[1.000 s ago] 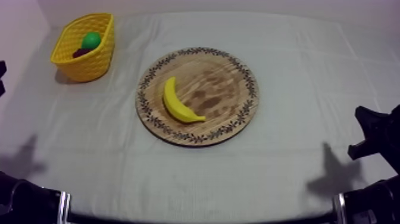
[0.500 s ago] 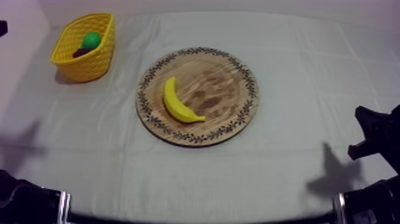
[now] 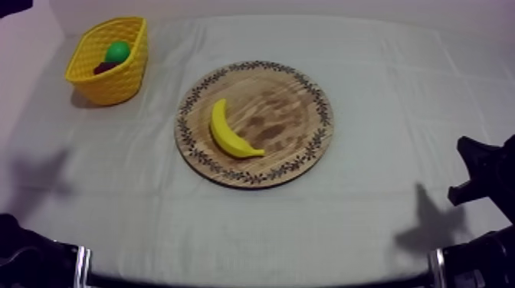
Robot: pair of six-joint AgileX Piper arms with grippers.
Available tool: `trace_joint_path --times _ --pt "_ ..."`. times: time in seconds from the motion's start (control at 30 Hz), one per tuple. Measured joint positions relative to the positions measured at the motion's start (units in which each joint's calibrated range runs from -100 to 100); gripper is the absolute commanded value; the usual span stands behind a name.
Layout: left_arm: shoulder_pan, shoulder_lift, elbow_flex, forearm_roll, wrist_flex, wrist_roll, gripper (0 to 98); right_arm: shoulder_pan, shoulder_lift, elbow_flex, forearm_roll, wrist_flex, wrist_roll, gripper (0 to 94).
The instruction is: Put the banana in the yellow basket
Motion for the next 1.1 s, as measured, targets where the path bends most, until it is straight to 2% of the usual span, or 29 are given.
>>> trace_joint_path --times 0.17,0.37,0.63,1.1 --pt "3.58 3.83 -3.74 0.50 3.98 1.41 0.0 0.00 0.00 0.00 0.00 0.00 0.00 0.3" --pt "6.83 8.00 -6.17 0.61 5.79 2.62 0.0 0.00 0.00 0.00 0.00 0.00 0.00 0.3" --pt "9.37 12.14 -4.77 0.37 3.96 3.95 0.0 0.00 0.00 0.00 0.00 0.00 0.00 0.3" --pt "12.36 21.58 -3.39 -0.74 -0.08 8.99 0.0 0.00 0.00 0.00 0.00 0.00 0.00 0.3"
